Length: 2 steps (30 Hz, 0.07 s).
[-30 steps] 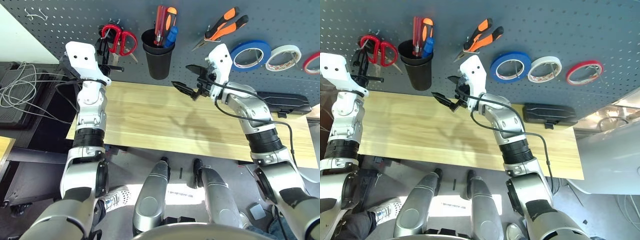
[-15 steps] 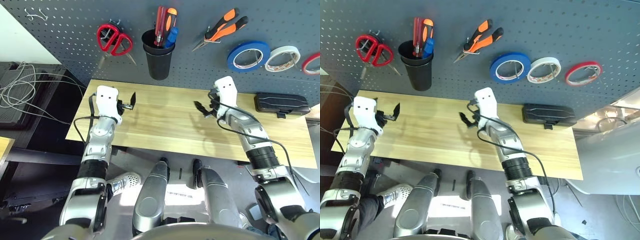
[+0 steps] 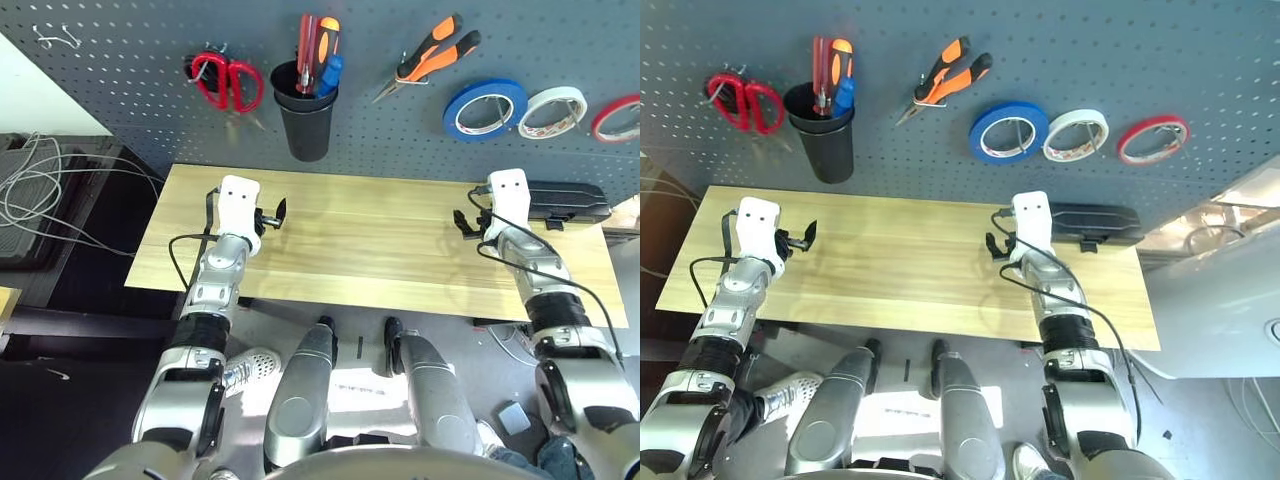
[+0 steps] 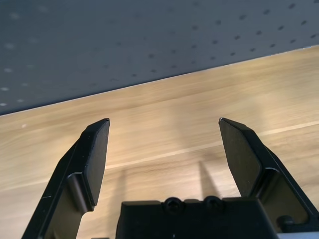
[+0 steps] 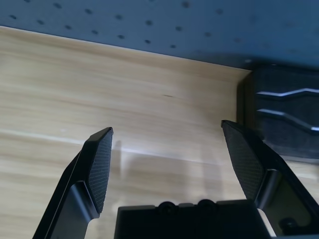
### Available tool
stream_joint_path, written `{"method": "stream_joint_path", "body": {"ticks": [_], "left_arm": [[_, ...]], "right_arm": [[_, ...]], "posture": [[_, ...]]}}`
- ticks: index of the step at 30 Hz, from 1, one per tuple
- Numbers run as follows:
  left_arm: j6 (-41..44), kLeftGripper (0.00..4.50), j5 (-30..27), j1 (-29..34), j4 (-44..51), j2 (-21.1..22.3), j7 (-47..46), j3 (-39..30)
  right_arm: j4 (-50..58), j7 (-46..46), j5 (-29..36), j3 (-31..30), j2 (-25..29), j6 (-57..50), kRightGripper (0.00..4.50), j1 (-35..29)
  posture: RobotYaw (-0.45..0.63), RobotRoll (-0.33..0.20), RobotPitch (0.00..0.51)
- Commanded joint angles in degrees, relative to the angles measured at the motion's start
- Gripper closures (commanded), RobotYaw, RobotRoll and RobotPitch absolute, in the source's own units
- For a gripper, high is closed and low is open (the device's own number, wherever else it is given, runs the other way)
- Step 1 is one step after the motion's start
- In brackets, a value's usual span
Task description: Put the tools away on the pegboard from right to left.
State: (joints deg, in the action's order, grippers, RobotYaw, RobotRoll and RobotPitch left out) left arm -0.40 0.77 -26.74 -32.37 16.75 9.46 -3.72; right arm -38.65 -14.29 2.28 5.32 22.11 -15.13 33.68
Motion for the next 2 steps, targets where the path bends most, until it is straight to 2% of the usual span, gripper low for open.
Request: {"method": "stream_joint_path", "body": {"ticks": [1, 2], "left_arm": [[0.7, 0.04, 0.9, 0.6, -2.3, -0.5, -0.6, 0.7], [0.9, 0.04, 1.0, 0.5, -2.6, -0.6, -0.5, 0.8]], "right_arm": [[-3.7, -2.1, -0.2, 0.3, 1.7, 1.9, 0.0, -0.5], [-4.4, -2.4, -0.3, 0.2, 2.2, 2.3, 0.0, -0.3]], "posture": [[0.06, 0.0, 0.316], [0.05, 0.0, 0.316]]}}
